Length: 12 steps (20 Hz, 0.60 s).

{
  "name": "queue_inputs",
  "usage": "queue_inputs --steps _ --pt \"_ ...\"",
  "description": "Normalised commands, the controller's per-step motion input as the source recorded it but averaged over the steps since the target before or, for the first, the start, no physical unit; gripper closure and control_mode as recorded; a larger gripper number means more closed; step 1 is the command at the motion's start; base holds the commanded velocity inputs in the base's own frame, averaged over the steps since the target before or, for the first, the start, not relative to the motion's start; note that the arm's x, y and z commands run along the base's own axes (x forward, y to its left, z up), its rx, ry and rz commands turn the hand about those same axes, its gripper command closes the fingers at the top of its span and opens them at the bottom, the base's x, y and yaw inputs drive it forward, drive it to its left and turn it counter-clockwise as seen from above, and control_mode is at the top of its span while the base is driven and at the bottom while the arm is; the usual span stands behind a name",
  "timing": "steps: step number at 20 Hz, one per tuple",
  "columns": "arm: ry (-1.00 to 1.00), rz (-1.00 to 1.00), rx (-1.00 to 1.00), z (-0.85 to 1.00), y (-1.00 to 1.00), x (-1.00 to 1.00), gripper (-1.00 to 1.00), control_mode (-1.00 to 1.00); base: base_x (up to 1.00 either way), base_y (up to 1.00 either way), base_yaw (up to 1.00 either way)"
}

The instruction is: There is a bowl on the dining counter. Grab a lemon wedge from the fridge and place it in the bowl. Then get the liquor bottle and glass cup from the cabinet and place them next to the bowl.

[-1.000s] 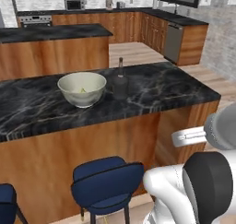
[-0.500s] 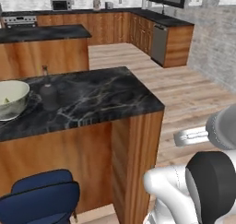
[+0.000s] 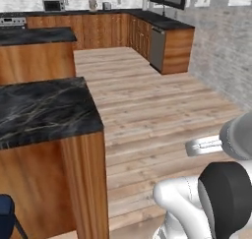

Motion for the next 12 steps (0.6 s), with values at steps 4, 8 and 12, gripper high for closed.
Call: queue_inputs --steps 4,8,12 --pt "0.0 0.0 0.0 0.0 0.0 0.0 -1.0 1.0 0.49 -1.0 0.08" --pt "0.0 0.0 0.0 0.0 0.0 0.0 -1.0 1.0 0.87 -1.0 0.08" --pt "0.0 0.0 0.0 0.0 0.0 0.0 -1.0 1.0 1.0 -0.95 0.1"
